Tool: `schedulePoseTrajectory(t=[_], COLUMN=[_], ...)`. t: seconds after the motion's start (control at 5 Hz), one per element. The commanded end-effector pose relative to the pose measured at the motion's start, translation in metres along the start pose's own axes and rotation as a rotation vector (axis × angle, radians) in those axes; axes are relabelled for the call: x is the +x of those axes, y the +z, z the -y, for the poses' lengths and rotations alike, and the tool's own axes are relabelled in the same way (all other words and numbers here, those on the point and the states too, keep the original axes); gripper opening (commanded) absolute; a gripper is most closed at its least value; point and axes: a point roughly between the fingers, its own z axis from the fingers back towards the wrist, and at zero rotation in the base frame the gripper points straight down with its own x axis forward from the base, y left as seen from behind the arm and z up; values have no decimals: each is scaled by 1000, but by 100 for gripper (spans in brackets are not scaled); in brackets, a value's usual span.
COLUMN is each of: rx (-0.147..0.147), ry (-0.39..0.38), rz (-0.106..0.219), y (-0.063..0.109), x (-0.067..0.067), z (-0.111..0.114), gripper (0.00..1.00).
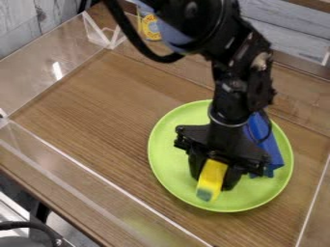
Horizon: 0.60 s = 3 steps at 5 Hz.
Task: Remove the banana from inside the green plate and put it on the table
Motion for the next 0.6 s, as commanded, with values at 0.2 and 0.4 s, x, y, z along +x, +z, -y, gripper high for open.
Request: schedulePoseTrajectory(t=[0.2,0.4], rx=[-5,6], ry=[-29,-42], rz=[37,26], y=[34,47], x=[10,10], z=[2,0], gripper=[0,0])
